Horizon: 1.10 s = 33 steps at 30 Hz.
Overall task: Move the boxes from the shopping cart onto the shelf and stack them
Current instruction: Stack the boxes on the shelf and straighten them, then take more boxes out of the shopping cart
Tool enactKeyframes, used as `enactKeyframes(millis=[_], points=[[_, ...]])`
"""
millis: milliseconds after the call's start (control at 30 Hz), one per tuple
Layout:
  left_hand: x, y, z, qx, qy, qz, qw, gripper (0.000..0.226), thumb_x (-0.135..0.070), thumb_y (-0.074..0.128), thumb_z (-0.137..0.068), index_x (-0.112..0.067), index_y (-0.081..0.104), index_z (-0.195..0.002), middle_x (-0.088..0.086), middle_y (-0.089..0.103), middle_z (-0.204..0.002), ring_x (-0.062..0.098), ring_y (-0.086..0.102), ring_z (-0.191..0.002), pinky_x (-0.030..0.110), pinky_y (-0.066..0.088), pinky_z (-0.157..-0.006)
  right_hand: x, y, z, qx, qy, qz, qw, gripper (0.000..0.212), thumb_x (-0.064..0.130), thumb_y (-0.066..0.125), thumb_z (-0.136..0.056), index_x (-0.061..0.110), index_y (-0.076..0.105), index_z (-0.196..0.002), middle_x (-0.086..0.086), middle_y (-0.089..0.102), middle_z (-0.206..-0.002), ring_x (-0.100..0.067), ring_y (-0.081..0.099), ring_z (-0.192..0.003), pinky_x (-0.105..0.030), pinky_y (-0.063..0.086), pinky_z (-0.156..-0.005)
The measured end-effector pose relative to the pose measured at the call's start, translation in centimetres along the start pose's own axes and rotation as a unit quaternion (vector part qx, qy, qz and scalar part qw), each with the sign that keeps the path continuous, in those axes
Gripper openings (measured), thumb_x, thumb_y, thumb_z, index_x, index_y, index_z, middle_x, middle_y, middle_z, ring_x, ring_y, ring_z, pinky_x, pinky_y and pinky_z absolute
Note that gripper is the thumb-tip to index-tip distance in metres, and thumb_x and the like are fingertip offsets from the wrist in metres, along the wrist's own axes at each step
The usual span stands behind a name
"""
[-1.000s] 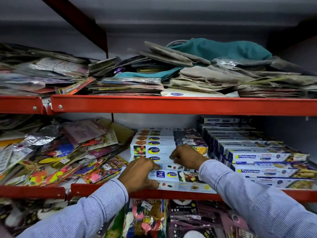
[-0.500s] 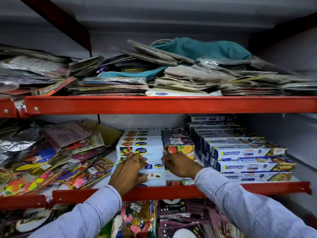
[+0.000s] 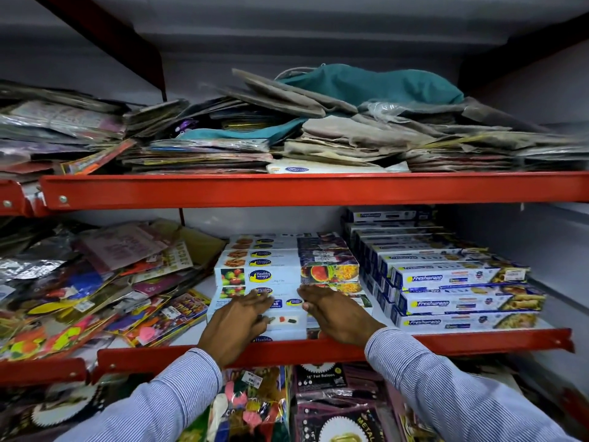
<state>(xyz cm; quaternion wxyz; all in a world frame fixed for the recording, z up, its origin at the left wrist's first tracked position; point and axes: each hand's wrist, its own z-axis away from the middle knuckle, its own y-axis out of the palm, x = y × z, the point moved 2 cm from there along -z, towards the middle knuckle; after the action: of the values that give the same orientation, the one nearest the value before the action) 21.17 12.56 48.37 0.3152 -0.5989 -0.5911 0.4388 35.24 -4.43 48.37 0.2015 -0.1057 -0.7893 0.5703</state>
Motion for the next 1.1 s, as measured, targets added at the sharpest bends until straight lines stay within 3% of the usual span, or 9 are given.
enactKeyframes(millis=[233,367,467,633,800,967,1100], points=[[0.0,0.2,0.0,0.002,0.002,-0.008,1.000,0.046,-0.030,0.051,-0.099,-0.026,0.042,-0.144,-0.005,0.041,-0.152,0.014,0.032,-0.141,0.034,0.033,-0.110,-0.3,-0.1,-0.3,0.031,0.003,0.000,1.000,0.051,0.041,0.027,-0.104,0.018,0.034,-0.148,-0.003,0.035,-0.157,-0.018,0.031,-0.145,-0.033,0.024,-0.121],[0.2,1.5,0.4,0.021,0.016,-0.103,0.994,0.049,-0.035,0.033,-0.103,-0.020,0.028,-0.149,0.000,0.033,-0.157,0.021,0.019,-0.147,0.045,0.022,-0.118,0.0,-0.2,0.1,0.031,0.004,0.017,0.999,0.050,0.039,0.027,-0.104,0.018,0.030,-0.150,-0.004,0.030,-0.159,-0.020,0.026,-0.148,-0.035,0.021,-0.122],[-0.5,1.6,1.9,0.002,0.006,-0.144,0.990,0.063,-0.048,0.023,-0.096,-0.018,0.020,-0.152,0.006,0.020,-0.160,0.033,0.007,-0.148,0.059,0.018,-0.116,1.0,-0.2,1.4,0.001,0.006,0.079,0.997,0.053,0.040,0.023,-0.105,0.021,0.014,-0.154,-0.003,0.013,-0.164,-0.024,0.008,-0.152,-0.047,0.012,-0.123],[-3.5,1.6,7.7,-0.017,0.046,-0.145,0.988,0.075,-0.056,0.039,-0.094,-0.015,0.015,-0.152,0.013,0.007,-0.162,0.037,0.000,-0.148,0.063,0.011,-0.114,4.4,0.9,7.2,-0.093,0.038,0.072,0.992,0.060,0.050,0.021,-0.101,0.026,0.006,-0.154,-0.004,0.002,-0.165,-0.030,-0.009,-0.151,-0.054,0.005,-0.123],[-4.5,4.5,15.4,0.052,0.036,-0.126,0.990,0.077,-0.057,0.043,-0.091,-0.016,0.020,-0.152,0.015,0.010,-0.162,0.040,0.003,-0.147,0.067,0.014,-0.112,5.8,5.6,14.8,-0.074,0.079,0.078,0.991,0.063,0.052,0.029,-0.099,0.032,0.005,-0.154,-0.004,0.002,-0.165,-0.032,-0.008,-0.151,-0.058,0.006,-0.121],[-4.7,9.8,23.0,0.146,-0.005,-0.080,0.986,0.074,-0.056,0.041,-0.088,-0.012,0.031,-0.148,0.019,0.021,-0.159,0.042,0.013,-0.146,0.067,0.018,-0.111,6.2,13.2,21.8,0.008,0.115,0.027,0.993,0.062,0.051,0.036,-0.097,0.030,0.017,-0.152,-0.004,0.014,-0.164,-0.037,0.005,-0.151,-0.061,0.016,-0.118],[-4.6,15.1,29.5,0.246,-0.043,-0.062,0.966,0.076,-0.056,0.042,-0.088,-0.014,0.028,-0.149,0.017,0.021,-0.159,0.040,0.019,-0.145,0.062,0.013,-0.112,6.0,20.1,26.9,0.089,0.141,-0.022,0.986,0.062,0.051,0.030,-0.096,0.027,0.020,-0.152,-0.005,0.017,-0.163,-0.035,0.008,-0.151,-0.059,0.018,-0.119]])
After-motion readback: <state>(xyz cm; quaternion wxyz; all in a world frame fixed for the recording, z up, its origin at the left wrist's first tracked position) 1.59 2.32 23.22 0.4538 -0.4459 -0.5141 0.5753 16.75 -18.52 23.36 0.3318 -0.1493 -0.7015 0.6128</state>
